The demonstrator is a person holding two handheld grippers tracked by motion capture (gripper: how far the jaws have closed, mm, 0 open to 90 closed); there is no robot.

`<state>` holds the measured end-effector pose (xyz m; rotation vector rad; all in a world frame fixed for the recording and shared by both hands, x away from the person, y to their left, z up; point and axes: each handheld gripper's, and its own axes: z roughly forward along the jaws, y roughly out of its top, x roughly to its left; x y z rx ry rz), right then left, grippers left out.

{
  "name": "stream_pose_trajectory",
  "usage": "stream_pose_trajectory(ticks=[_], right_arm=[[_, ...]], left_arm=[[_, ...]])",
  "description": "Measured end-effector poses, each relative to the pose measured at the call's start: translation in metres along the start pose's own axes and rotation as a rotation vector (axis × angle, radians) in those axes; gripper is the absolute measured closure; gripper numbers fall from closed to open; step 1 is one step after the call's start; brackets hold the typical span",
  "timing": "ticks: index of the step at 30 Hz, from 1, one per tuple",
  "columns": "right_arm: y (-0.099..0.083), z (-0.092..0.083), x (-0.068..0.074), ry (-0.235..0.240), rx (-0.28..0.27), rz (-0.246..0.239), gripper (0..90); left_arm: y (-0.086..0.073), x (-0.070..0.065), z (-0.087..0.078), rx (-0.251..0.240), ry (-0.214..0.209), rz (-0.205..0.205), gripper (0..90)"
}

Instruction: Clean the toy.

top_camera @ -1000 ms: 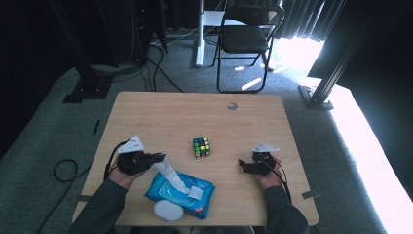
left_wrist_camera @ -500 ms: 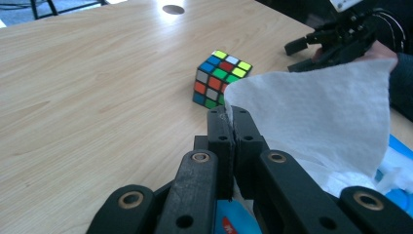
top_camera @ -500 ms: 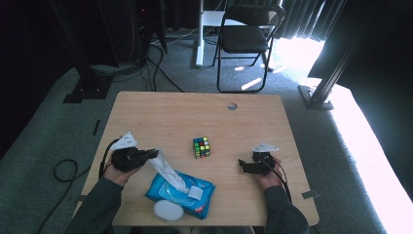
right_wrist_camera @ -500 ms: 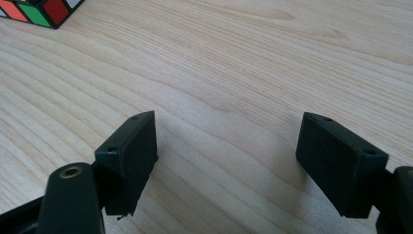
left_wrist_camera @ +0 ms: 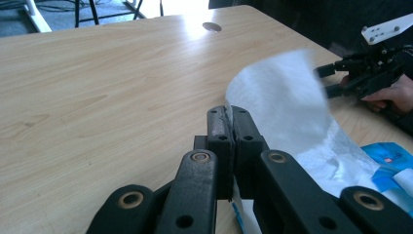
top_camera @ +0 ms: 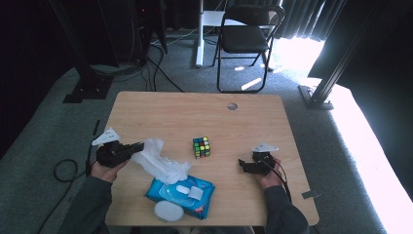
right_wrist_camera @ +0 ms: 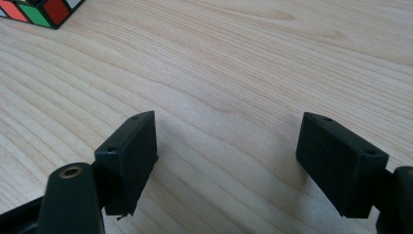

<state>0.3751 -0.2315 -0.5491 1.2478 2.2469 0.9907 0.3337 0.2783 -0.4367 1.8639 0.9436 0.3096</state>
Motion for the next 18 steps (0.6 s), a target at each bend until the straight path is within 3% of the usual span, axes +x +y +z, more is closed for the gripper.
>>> stream_pose_trajectory(ticks=[4, 8, 18], right_arm=[[0.000, 0.000, 0.000, 0.000, 0.000, 0.001, 22.6], [0.000, 0.000, 0.000, 0.000, 0.000, 0.001, 22.6], [0.000, 0.000, 0.000, 0.000, 0.000, 0.001, 22.6]], left_arm=[[-0.002, -0.004, 0.008, 0.031, -0.022, 0.016, 89.1], [0.000, -0.020, 0.023, 0.082, -0.049, 0.069, 89.0], [-0.009, -0.049, 0.047, 0.166, -0.140, 0.133, 88.6]])
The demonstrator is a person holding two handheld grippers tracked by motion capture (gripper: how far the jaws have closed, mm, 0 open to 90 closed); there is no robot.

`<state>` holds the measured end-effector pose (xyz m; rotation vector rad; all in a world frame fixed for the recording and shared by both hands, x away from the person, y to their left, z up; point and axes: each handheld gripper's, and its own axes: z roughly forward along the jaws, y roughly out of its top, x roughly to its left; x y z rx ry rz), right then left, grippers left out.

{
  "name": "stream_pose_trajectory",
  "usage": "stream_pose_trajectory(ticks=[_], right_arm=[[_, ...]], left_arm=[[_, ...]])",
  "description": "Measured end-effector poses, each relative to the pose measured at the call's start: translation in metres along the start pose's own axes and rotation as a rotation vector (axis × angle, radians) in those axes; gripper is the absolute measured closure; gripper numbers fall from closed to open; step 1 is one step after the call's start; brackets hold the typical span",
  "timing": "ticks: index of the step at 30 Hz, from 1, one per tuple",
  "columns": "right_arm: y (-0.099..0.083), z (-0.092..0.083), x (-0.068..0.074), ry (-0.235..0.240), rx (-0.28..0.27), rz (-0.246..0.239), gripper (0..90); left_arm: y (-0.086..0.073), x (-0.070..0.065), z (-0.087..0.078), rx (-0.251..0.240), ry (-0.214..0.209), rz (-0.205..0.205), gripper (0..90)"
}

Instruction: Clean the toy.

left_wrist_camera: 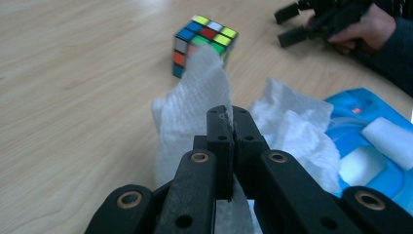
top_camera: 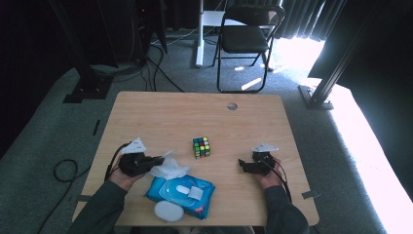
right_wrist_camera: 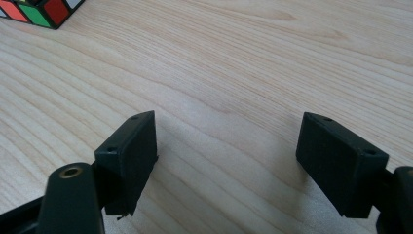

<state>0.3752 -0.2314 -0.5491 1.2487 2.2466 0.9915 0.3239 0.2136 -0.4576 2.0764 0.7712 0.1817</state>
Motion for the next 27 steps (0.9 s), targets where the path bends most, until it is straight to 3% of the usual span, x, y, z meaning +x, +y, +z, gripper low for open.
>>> stream_pose_trajectory(ticks=[5, 9, 17, 23, 27], right_arm=[[0.000, 0.000, 0.000, 0.000, 0.000, 0.000, 22.6], [0.000, 0.000, 0.000, 0.000, 0.000, 0.000, 22.6], [0.000, 0.000, 0.000, 0.000, 0.000, 0.000, 22.6], [0.000, 0.000, 0.000, 0.000, 0.000, 0.000, 22.6], [0.000, 0.000, 0.000, 0.000, 0.000, 0.000, 22.6]], left_arm=[[0.002, -0.013, 0.010, 0.034, -0.053, 0.038, 87.0], [0.000, -0.018, 0.022, 0.075, -0.075, 0.042, 79.6], [-0.001, -0.021, 0.030, 0.106, -0.131, 0.041, 53.1], [-0.003, -0.021, 0.035, 0.126, -0.117, 0.043, 46.1], [-0.003, -0.021, 0.035, 0.136, -0.079, 0.051, 55.2]])
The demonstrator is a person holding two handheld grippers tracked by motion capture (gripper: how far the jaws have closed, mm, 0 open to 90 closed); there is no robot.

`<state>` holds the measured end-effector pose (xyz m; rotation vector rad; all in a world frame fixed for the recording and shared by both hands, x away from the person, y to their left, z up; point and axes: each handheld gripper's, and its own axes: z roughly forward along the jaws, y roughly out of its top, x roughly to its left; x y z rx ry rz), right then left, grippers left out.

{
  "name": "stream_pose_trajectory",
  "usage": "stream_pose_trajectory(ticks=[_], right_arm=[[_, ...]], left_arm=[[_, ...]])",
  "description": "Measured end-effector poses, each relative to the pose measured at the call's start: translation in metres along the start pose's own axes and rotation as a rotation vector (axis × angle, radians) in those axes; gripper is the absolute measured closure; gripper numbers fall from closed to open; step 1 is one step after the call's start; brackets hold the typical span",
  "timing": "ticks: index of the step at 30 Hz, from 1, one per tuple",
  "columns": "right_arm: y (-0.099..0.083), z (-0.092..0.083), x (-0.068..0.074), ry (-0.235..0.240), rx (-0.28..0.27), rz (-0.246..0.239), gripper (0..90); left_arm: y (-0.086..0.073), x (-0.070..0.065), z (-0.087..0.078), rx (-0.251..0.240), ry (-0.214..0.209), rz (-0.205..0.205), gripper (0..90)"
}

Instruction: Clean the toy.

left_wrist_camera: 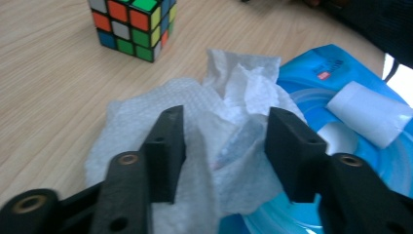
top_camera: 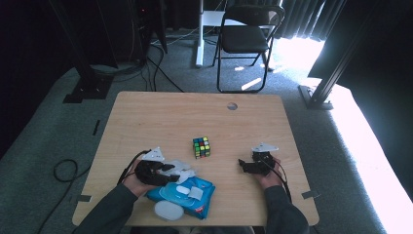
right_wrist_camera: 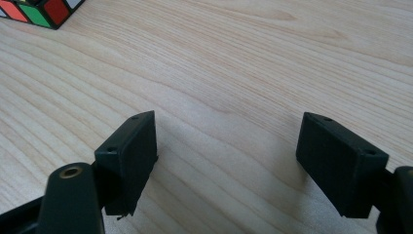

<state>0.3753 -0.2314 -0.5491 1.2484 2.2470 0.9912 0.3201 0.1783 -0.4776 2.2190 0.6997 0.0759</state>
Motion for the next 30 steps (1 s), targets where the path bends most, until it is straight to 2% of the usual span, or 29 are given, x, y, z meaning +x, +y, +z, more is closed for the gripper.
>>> stream_pose_trajectory(ticks=[3, 6, 7, 8, 12, 16, 20, 23, 26, 30], right_arm=[[0.000, 0.000, 0.000, 0.000, 0.000, 0.000, 22.6], [0.000, 0.000, 0.000, 0.000, 0.000, 0.000, 22.6], [0.000, 0.000, 0.000, 0.000, 0.000, 0.000, 22.6], [0.000, 0.000, 0.000, 0.000, 0.000, 0.000, 22.6], [0.000, 0.000, 0.000, 0.000, 0.000, 0.000, 22.5], [0.000, 0.000, 0.000, 0.000, 0.000, -0.001, 22.5], [0.000, 0.000, 0.000, -0.001, 0.001, 0.000, 22.8], [0.000, 0.000, 0.001, 0.009, -0.009, -0.013, 29.6], [0.000, 0.000, 0.003, -0.002, -0.019, -0.031, 30.8], [0.002, 0.000, 0.003, 0.001, -0.004, 0.000, 34.1]], left_arm=[[0.001, -0.002, 0.000, 0.008, 0.013, 0.015, 59.1], [0.001, -0.002, -0.001, 0.008, 0.000, 0.014, 66.0], [0.001, -0.001, -0.001, 0.014, 0.028, 0.015, 72.1], [0.000, 0.001, -0.002, 0.009, 0.020, 0.001, 76.8], [-0.001, 0.004, -0.005, 0.007, 0.063, -0.001, 84.0], [-0.003, 0.010, -0.008, -0.010, 0.107, -0.025, 85.9], [-0.005, 0.019, -0.014, -0.044, 0.129, -0.067, 86.3], [-0.006, 0.025, -0.019, -0.063, 0.159, -0.086, 86.4], [-0.008, 0.031, -0.022, -0.076, 0.183, -0.106, 86.5], [-0.009, 0.036, -0.023, -0.078, 0.196, -0.116, 86.5]])
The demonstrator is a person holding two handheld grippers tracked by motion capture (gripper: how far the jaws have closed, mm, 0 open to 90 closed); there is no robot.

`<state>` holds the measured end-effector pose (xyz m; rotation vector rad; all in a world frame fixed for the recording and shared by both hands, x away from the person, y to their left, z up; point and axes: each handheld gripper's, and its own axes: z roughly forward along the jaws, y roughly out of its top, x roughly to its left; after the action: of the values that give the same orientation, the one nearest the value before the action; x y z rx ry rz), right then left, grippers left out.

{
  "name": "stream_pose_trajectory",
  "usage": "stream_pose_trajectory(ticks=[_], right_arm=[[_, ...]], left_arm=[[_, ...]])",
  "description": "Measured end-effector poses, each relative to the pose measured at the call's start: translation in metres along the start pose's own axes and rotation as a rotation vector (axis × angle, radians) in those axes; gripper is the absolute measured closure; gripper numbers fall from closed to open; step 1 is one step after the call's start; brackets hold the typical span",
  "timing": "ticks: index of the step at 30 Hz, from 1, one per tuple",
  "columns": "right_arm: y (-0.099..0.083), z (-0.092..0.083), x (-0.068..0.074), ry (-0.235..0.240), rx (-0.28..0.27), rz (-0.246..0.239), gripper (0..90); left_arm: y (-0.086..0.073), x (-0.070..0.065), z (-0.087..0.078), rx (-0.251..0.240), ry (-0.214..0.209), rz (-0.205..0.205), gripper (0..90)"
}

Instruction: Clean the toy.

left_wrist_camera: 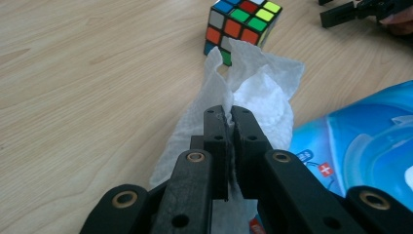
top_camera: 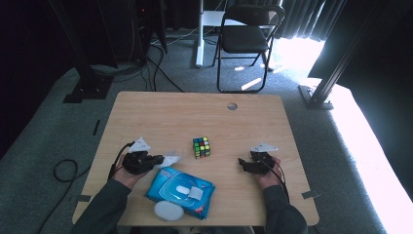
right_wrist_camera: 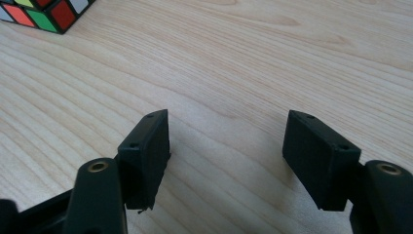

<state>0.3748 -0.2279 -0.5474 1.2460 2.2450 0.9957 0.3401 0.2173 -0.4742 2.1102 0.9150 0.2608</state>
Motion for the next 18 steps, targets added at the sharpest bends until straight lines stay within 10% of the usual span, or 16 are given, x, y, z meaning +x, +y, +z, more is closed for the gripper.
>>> stream_pose_trajectory(ticks=[8, 18], right_arm=[[0.008, 0.001, 0.006, 0.014, 0.037, -0.020, 47.0], [0.019, 0.001, 0.025, 0.039, 0.006, -0.044, 39.1]], left_arm=[[0.001, 0.009, 0.000, -0.004, 0.011, -0.018, 86.4], [0.002, 0.014, 0.000, -0.019, 0.022, -0.027, 86.5]])
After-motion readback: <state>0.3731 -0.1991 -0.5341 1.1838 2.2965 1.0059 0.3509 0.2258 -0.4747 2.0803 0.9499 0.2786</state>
